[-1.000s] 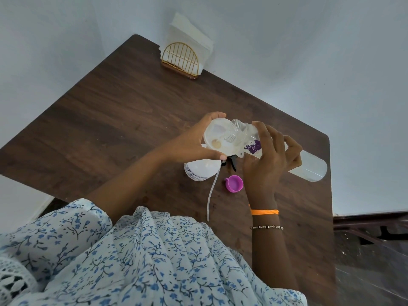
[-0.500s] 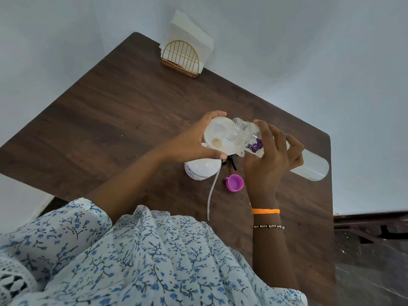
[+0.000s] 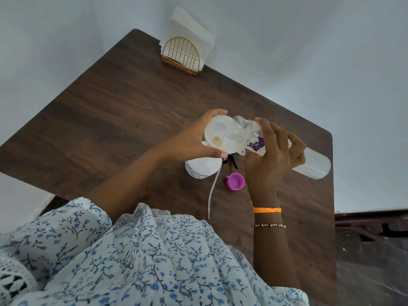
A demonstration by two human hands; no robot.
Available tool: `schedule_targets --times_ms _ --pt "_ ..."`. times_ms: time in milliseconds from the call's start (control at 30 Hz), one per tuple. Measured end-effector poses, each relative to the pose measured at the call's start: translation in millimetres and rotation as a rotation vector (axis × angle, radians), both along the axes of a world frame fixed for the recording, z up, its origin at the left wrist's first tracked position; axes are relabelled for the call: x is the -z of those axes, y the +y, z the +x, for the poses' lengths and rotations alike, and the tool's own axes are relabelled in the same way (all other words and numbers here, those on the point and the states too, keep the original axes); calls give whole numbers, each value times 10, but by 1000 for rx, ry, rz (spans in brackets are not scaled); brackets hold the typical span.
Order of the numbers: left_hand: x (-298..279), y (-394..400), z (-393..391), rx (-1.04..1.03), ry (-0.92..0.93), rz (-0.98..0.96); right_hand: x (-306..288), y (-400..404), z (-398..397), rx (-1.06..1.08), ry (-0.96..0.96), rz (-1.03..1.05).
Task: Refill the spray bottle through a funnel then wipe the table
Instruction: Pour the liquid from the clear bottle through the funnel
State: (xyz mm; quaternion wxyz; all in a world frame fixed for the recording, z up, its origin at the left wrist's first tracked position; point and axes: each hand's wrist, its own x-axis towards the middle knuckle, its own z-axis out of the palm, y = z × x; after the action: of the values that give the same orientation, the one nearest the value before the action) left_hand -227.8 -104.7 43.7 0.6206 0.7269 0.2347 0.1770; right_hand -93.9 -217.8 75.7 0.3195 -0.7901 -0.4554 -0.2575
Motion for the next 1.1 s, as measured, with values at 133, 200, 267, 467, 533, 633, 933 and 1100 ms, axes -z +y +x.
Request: schedule_targets --times_ms 133,200,267,467,533,633,933,1100 --pt "-10 -3 -3 -2 7 3 4 0 -2 0 -14 0" --pt "-14 -6 0 -2 8 1 -1 4 1 -4 -12 4" --pt "-19 -7 -2 -1 7 -3 -5 7 4 -8 -9 8" --pt "-28 -12 -8 -6 9 -10 1 5 7 -1 -12 1" --pt "-29 -15 -8 -8 11 -10 4 7 12 -1 -11 4" --pt "-34 -15 -8 -9 12 -8 9 9 19 -8 -12 13" --pt "-29 -8 -4 6 2 -9 14 3 17 -6 -20 9" --pt "-21 4 -13 9 10 -6 5 0 2 2 -13 7"
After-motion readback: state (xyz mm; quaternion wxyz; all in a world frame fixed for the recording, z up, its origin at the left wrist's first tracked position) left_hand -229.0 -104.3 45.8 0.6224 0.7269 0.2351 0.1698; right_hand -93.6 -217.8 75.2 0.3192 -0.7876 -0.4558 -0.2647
